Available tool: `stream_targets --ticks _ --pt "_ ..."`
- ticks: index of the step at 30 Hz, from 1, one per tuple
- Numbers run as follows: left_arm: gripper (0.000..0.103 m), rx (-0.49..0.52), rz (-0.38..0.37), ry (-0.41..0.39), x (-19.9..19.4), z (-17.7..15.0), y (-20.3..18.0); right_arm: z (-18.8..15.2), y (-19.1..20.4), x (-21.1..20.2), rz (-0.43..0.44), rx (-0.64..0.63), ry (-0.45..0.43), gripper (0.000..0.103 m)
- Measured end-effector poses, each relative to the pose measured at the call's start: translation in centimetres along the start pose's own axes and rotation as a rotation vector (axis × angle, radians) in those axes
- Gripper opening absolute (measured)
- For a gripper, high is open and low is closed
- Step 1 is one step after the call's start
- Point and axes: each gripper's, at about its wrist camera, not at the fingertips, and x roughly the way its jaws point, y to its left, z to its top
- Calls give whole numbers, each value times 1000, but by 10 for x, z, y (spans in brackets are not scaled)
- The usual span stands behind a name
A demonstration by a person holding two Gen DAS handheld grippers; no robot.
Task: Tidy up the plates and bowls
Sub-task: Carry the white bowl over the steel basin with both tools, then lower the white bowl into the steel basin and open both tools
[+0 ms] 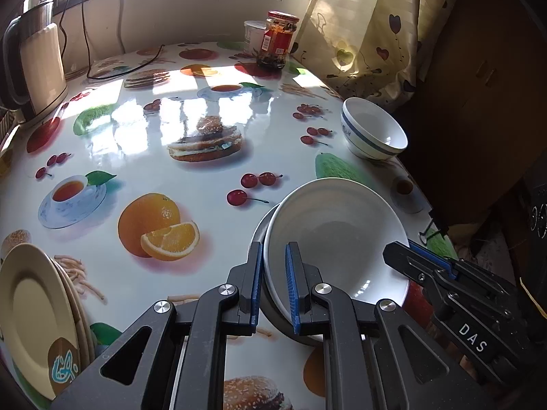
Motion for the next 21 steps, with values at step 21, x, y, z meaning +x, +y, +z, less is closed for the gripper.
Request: stream_targets --ticks 21 --pt "19 -4 19 -43 -6 10 2 14 1 -10 -13 5 -44 25"
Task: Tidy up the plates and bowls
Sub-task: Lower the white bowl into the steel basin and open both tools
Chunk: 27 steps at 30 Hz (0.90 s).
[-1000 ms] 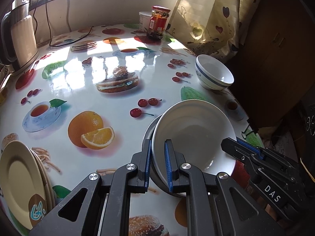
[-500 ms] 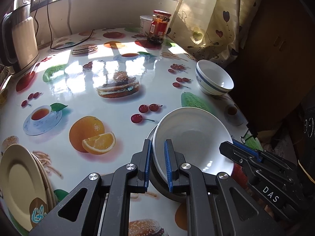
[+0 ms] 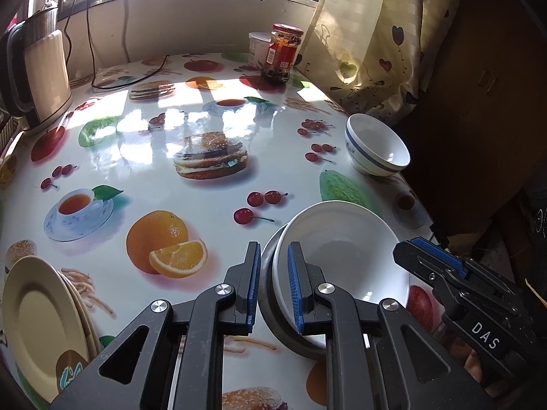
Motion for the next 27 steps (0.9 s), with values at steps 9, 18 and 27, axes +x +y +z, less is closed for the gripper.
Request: stream_targets --ticks 9,18,27 --pt "28 39 24 -48 -7 14 -11 11 -8 -6 -21 13 -38 33" --pt "28 68 24 -68 -4 31 -29 25 -21 -12 -47 18 -71 36" --pt "28 102 14 -75 3 49 -49 39 -37 -12 -76 22 -91 39"
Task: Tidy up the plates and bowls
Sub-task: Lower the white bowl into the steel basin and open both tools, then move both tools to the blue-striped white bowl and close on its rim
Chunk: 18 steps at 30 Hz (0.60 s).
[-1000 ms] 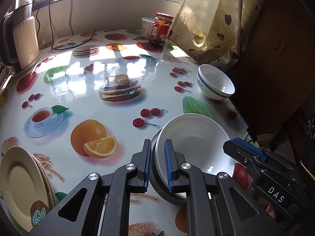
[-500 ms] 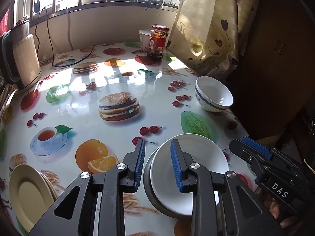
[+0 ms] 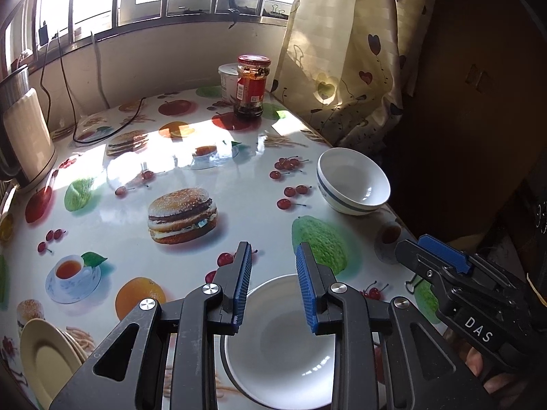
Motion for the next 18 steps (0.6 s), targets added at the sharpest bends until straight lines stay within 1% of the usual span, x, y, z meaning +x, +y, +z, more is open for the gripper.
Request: stream_targets --ticks 3,11,18 --pt "28 14 -4 -2 4 6 -6 6 -6 1 -8 3 -6 39" --pt "28 2 -40 36 25 20 -13 23 -24 9 -44 -4 -13 41" --pt "28 15 -38 44 42 40 -21 37 -43 24 -79 -7 -1 42"
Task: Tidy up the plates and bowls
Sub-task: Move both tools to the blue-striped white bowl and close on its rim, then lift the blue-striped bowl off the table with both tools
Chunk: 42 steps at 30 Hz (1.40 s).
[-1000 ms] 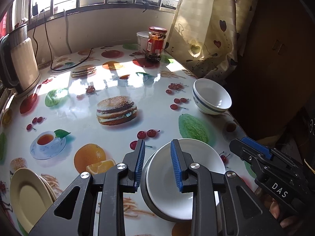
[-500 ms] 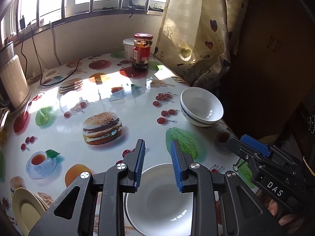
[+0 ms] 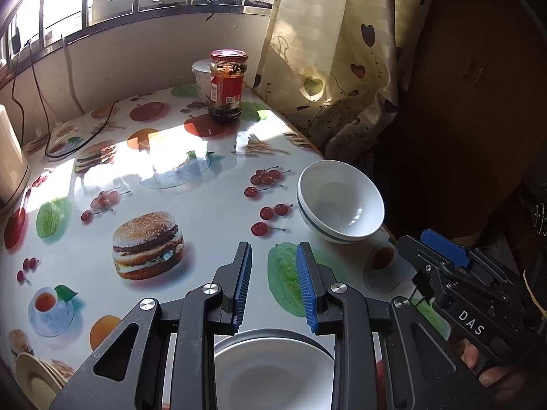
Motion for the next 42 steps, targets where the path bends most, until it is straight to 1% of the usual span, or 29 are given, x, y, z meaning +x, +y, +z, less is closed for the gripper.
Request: stream_targets --ticks 2,5,7,10,12,14,19,23,29,32,35,38,41,42 --pt "28 11 1 -9 2 7 -2 4 -5 4 -4 6 5 42" --pt "28 5 -8 13 12 17 -4 8 -12 11 -15 12 14 42" --pt "28 11 -14 12 17 23 -8 11 -16 15 -14 15 16 42" --pt "28 27 -4 16 24 31 -14 17 -20 22 -24 11 20 42" --pt "28 36 -4 29 32 36 -18 21 -24 29 -31 10 30 42" --pt "28 26 -23 55 42 41 -20 24 -27 35 -35 14 41 42" --pt "28 49 -16 69 56 48 -29 30 -31 47 -37 18 50 42" --pt "28 62 -12 98 70 50 -32 33 -33 57 -43 20 66 42" --pt "28 85 -7 117 84 52 -35 35 -36 66 -47 20 79 42" --pt "28 72 -4 141 91 51 -34 36 -35 70 -50 16 85 42" --pt "28 96 4 135 93 50 -37 35 -35 74 -51 8 95 42" --pt "28 95 -7 149 97 50 -39 35 -34 76 -51 6 98 41" --pt "28 88 -12 163 100 51 -39 35 -33 79 -52 1 105 36" --pt "28 87 -13 170 102 50 -39 35 -33 79 -51 -1 109 32"
